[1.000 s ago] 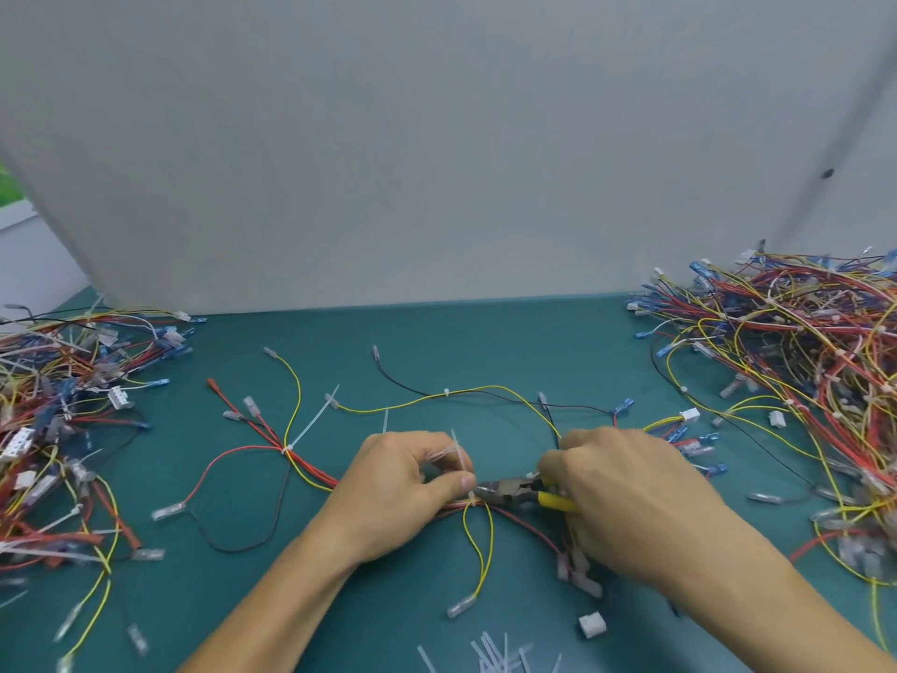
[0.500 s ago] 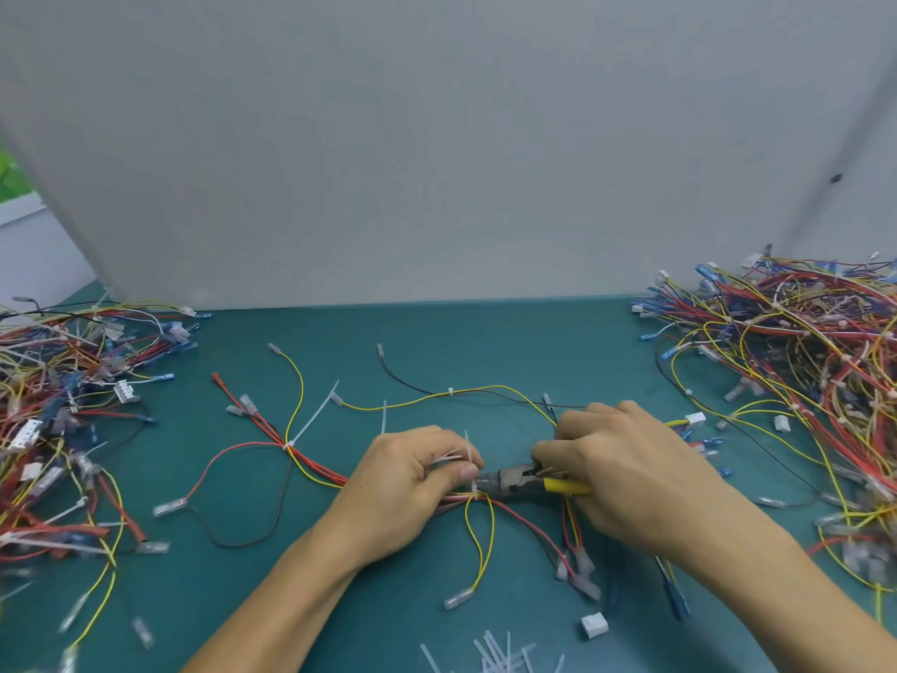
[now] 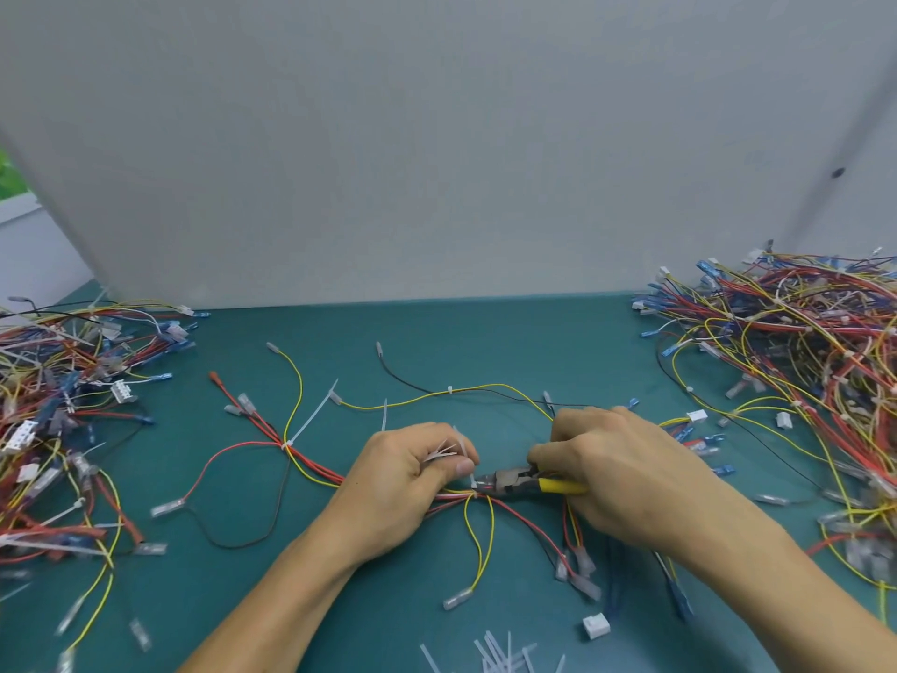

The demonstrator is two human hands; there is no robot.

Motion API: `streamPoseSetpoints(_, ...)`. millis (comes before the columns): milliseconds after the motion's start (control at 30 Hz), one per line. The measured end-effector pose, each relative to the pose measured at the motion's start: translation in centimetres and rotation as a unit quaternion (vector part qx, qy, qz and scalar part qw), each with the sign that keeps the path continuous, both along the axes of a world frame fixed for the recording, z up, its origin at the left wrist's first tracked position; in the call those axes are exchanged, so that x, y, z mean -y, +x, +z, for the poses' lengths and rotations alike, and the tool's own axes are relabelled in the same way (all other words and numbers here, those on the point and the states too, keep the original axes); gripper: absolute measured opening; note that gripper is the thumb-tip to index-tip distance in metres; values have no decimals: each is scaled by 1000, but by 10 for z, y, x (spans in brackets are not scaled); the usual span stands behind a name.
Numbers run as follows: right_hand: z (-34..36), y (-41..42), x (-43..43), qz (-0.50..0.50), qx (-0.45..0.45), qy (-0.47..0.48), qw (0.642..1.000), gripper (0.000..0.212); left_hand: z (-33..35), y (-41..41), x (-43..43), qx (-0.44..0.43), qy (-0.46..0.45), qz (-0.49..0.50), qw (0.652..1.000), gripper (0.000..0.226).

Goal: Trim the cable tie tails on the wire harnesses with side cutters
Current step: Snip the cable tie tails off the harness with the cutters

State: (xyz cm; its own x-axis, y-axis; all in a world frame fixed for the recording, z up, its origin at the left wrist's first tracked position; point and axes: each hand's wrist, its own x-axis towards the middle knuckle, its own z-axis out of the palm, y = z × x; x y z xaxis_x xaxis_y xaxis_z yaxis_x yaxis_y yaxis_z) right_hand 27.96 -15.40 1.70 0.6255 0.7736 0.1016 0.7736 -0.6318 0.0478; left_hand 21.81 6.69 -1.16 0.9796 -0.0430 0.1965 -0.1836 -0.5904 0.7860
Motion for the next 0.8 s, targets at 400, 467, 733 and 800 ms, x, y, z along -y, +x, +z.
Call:
streamPoseSetpoints(400, 4, -2, -1, -9, -18, -8, 1000, 19, 0, 0, 0, -4, -9, -1, 1000, 17)
streamPoseSetpoints(467, 4, -2, -1, -13, -21, -10, 1000, 19, 0, 0, 0, -6, -14, 0, 1000, 17)
streamPoseSetpoints(733, 7, -3, -1, -27, -63, -30, 997, 19, -3, 0, -1, -21, -32, -8, 999, 16)
streamPoseSetpoints(800, 8, -5, -2, -33, -72, -39, 996, 18, -3, -1, 0, -23, -34, -10, 999, 12)
